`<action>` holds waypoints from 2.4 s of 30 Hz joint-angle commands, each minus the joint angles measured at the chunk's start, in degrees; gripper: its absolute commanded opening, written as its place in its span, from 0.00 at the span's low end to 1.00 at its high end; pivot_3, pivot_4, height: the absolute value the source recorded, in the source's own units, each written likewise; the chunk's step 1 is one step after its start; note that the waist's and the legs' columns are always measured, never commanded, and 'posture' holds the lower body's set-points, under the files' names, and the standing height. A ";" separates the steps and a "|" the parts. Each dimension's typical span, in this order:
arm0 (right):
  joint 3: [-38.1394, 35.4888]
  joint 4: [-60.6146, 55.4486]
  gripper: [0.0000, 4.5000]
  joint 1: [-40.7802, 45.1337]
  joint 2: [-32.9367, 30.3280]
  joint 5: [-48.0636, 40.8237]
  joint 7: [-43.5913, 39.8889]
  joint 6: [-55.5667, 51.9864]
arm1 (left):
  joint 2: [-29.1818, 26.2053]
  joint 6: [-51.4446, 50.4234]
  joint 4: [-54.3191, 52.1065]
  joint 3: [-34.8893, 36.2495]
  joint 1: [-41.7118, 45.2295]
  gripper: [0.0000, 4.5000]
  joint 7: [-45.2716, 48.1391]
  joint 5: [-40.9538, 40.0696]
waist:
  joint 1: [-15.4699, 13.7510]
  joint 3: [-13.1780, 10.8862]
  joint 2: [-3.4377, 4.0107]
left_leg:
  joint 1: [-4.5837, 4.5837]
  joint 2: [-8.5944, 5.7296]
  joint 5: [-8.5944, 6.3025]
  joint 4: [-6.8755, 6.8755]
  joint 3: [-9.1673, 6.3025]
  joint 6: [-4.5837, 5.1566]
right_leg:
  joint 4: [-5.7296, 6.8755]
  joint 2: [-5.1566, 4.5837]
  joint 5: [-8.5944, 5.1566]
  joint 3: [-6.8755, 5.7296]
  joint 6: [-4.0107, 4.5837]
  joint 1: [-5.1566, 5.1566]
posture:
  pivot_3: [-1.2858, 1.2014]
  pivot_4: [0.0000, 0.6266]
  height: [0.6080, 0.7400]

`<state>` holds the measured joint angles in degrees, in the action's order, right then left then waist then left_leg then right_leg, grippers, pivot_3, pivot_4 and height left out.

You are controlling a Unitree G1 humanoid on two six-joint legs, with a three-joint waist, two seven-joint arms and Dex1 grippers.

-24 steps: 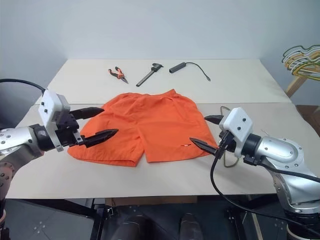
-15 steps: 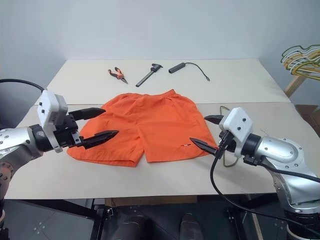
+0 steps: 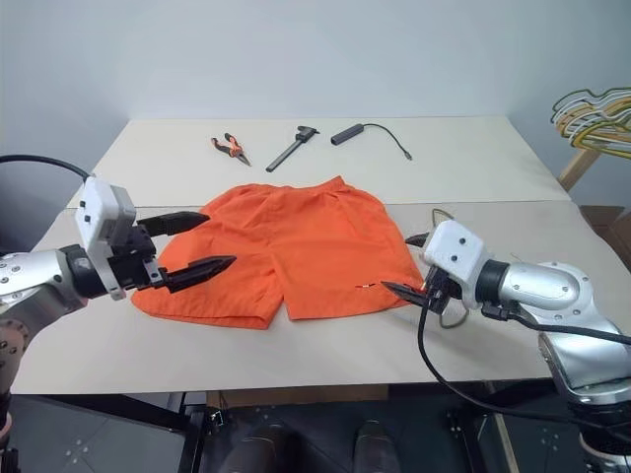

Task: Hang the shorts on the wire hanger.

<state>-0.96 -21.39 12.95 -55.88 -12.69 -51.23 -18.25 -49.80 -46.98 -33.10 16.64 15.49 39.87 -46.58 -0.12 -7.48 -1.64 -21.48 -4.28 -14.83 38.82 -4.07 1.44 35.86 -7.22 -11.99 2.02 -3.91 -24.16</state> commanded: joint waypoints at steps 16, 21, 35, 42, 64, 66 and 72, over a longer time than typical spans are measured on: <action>18.11 35.90 0.92 15.92 4.94 34.30 3.69 42.75 | 0.70 2.39 -0.29 -3.15 2.75 1.00 0.98 1.47 | 3.05 0.01 -0.02 | 0.33 0.21 -0.15 0.04 0.61 0.03 | 0.01 0.18 0.15 0.55 -0.02 0.04 | 0.50 0.14 1.00; 22.18 43.85 0.55 19.99 5.73 40.21 6.72 50.66 | 0.75 2.39 -0.71 -3.00 2.48 1.00 0.93 1.54 | 2.86 0.02 -0.03 | 0.33 0.21 -0.17 0.05 0.65 0.01 | -0.04 0.18 0.15 0.60 -0.02 0.03 | 0.50 0.13 1.00; 21.69 29.11 0.00 17.93 11.10 25.66 -8.13 37.73 | 0.23 3.31 -0.88 -2.93 1.48 1.00 2.18 2.39 | 3.86 0.10 -0.13 | 0.33 0.43 -0.24 0.06 0.61 -0.07 | -0.08 0.46 0.26 0.69 0.03 0.04 | 0.50 0.13 1.00; 25.49 10.52 0.00 15.45 22.99 24.14 -7.36 20.04 | -0.84 5.95 2.28 -3.97 2.50 1.00 5.54 4.86 | 4.02 0.10 -0.13 | 0.36 0.85 -0.45 0.15 0.64 -0.24 | -0.06 0.91 0.34 0.77 0.19 -0.03 | 0.49 0.14 1.00; 13.72 -9.28 0.99 7.38 8.46 10.13 -18.96 6.33 | 7.96 2.03 8.65 -25.04 14.98 1.00 10.13 10.98 | 5.54 0.13 -0.17 | 0.38 1.13 -0.59 0.23 0.89 -0.27 | -0.16 1.13 0.47 0.61 0.38 -0.02 | 0.45 0.13 1.00; 11.82 -9.47 0.99 6.27 6.12 8.50 -19.65 6.72 | 10.14 -2.93 8.65 -27.26 16.84 1.00 8.25 10.08 | 5.84 0.13 -0.18 | 0.36 1.14 -0.60 0.27 0.89 -0.24 | -0.17 1.11 0.46 0.62 0.36 0.01 | 0.44 0.13 1.00; 8.20 -9.13 0.99 3.57 2.39 7.13 -19.03 7.44 | 14.13 -17.77 9.93 -35.58 21.70 1.00 0.42 13.87 | 6.32 0.14 -0.19 | 0.32 1.13 -0.64 0.39 0.93 -0.18 | -0.13 1.09 0.44 0.68 0.33 -0.01 | 0.44 0.14 1.00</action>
<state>9.55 -29.28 16.66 -52.86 -3.90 -70.65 -11.71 -35.86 -62.06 -23.28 -17.54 36.08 41.98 -34.02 6.20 -7.35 -1.83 -21.14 -3.14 -15.48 39.20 -3.13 1.26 35.75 -6.12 -11.55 2.70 -3.58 -24.17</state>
